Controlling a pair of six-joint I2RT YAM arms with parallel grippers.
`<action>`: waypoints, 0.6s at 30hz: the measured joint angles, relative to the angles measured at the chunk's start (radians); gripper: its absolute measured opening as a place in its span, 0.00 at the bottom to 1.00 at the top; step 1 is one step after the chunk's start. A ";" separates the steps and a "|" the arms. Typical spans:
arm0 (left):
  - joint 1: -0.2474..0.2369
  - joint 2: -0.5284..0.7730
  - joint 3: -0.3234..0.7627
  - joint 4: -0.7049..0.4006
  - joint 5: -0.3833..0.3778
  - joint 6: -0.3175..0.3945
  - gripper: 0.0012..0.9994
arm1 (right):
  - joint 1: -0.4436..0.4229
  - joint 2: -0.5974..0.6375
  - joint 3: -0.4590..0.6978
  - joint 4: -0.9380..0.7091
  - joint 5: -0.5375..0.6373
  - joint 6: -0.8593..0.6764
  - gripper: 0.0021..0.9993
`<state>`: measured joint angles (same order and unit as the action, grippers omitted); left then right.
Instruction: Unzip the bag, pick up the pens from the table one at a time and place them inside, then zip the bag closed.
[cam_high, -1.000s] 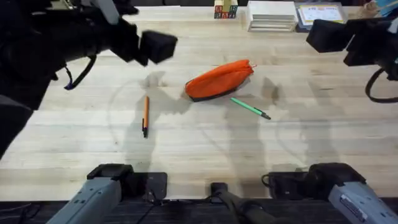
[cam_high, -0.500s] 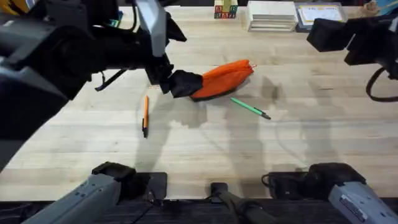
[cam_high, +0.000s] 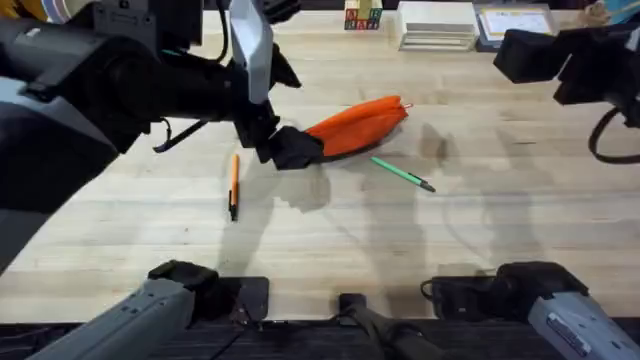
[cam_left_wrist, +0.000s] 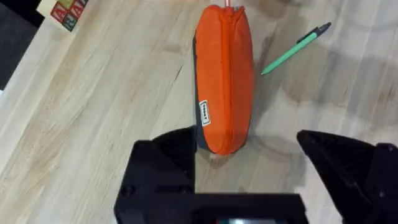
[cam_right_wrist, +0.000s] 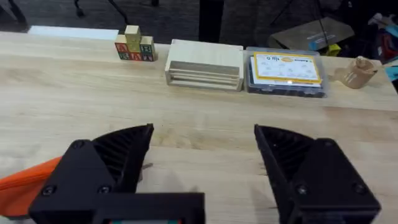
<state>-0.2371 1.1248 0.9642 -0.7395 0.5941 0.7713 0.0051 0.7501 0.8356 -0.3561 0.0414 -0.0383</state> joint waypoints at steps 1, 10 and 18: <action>0.000 0.000 0.000 -0.008 -0.006 0.000 0.99 | 0.000 0.000 0.000 0.000 0.000 0.000 1.00; 0.000 0.141 0.000 -0.016 -0.027 0.000 0.99 | 0.000 0.000 0.000 0.000 0.000 0.000 1.00; 0.000 0.301 0.000 0.025 -0.026 0.000 0.99 | 0.000 0.000 0.000 0.000 0.000 0.000 1.00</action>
<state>-0.2371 1.4256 0.9642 -0.7148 0.5686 0.7712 0.0051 0.7501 0.8356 -0.3557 0.0410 -0.0387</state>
